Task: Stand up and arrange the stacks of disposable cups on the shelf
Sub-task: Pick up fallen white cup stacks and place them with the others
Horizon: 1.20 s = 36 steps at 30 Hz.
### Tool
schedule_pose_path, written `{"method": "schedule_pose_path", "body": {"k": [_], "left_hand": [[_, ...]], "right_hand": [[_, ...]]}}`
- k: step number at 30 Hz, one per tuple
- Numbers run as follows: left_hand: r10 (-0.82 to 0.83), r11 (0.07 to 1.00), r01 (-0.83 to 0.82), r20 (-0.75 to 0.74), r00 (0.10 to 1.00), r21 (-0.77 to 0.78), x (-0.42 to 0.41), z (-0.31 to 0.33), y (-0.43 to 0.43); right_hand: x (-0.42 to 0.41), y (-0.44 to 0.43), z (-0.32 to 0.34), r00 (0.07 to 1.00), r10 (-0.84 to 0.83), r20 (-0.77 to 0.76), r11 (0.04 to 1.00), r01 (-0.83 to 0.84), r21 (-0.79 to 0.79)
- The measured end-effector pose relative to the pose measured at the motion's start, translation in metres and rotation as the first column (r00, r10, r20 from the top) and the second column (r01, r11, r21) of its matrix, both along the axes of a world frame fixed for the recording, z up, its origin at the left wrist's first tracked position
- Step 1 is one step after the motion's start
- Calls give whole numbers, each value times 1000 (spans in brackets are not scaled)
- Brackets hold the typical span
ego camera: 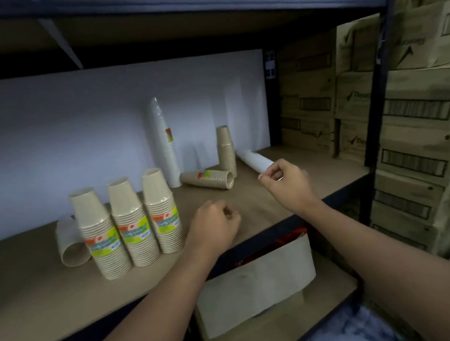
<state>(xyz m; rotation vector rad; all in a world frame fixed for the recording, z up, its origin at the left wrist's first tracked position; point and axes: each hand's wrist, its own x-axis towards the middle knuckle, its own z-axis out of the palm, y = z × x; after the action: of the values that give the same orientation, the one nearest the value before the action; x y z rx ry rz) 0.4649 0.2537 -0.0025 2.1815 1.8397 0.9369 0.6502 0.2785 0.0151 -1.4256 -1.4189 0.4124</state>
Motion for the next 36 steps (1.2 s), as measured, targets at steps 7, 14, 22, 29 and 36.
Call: {"method": "schedule_pose_path", "body": {"k": [7, 14, 22, 29, 36], "left_hand": [[-1, 1000, 0, -38, 999, -27, 6, -14, 52], [23, 999, -19, -95, 995, 39, 5, -27, 71], [24, 998, -17, -108, 994, 65, 4, -30, 72], [9, 999, -3, -103, 995, 54, 4, -29, 70], [-1, 998, 7, -100, 995, 61, 4, -27, 64]], "right_hand": [[7, 76, -9, 966, -121, 229, 993, 121, 14], [15, 112, -19, 896, -233, 379, 946, 299, -124], [10, 115, -20, 915, -266, 302, 908, 343, -239], [3, 118, -6, 945, -230, 230, 865, 307, -396], [7, 100, 0, 980, -180, 80, 894, 197, -402]]}}
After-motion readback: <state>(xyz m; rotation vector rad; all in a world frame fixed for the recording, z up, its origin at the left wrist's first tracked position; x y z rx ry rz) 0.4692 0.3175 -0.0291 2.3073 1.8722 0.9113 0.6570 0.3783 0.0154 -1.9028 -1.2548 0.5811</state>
